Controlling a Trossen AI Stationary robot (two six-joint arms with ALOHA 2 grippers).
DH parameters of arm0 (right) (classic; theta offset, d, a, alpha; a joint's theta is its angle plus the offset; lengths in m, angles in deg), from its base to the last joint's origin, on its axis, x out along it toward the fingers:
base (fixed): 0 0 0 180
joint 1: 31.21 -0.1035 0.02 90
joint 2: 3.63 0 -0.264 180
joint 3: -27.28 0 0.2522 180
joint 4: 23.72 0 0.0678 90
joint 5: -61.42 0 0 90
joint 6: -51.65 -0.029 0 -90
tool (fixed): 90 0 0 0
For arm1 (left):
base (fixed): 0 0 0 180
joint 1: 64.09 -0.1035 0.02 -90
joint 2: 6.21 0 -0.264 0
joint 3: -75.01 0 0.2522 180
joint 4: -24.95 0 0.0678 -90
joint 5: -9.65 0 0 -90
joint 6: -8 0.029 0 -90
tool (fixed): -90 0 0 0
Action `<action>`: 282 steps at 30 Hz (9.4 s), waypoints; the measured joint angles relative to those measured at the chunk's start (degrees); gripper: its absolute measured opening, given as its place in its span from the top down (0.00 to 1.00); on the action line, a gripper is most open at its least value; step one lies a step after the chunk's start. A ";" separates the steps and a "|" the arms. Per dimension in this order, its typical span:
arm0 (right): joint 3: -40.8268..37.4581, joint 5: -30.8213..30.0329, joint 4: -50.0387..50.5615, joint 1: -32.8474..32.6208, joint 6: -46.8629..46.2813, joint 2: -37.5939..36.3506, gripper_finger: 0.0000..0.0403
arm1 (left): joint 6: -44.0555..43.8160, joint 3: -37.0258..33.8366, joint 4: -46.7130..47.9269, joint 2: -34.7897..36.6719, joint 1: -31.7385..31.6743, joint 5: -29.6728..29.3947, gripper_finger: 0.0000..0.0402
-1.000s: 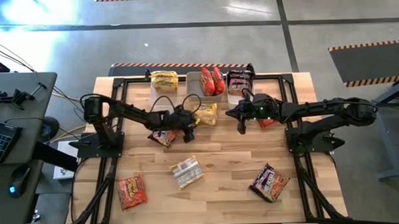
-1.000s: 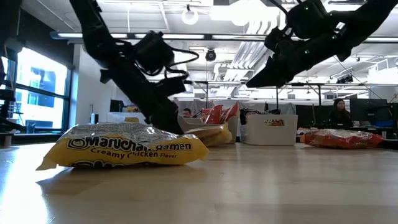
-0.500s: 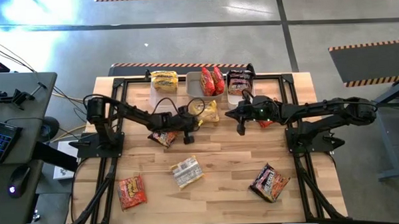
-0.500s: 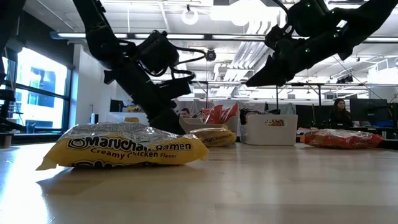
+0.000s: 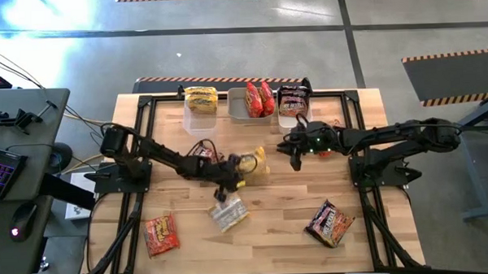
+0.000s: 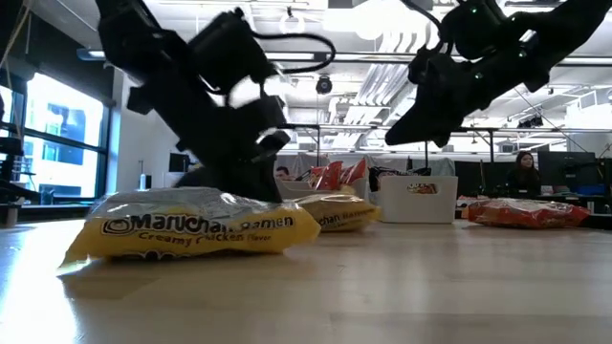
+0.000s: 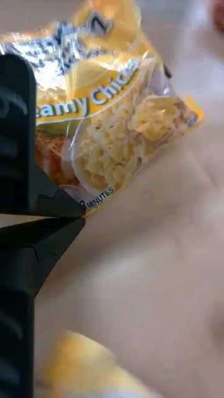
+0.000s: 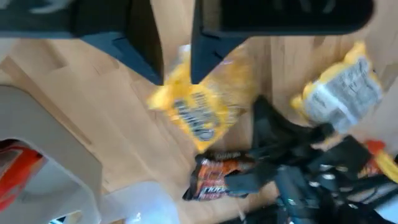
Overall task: Sort Maruchan noodles
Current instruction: Put the top yellow noodle pack into the transparent bin, then put the top orange noodle pack into the gray bin
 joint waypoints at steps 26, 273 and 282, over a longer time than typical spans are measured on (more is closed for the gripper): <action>0.02 -13.11 12.50 -11.53 -33.03 0.22 0.53 | -35.57 -0.02 3.39 9.96 -14.43 25.35 0.82; 18.70 -42.88 81.45 -3.45 -57.06 10.83 1.00 | -45.59 -26.95 -19.27 33.05 1.72 10.96 1.00; 7.49 -40.65 69.09 -1.98 -59.61 8.95 1.00 | -44.92 -26.88 -19.71 33.46 4.21 7.93 1.00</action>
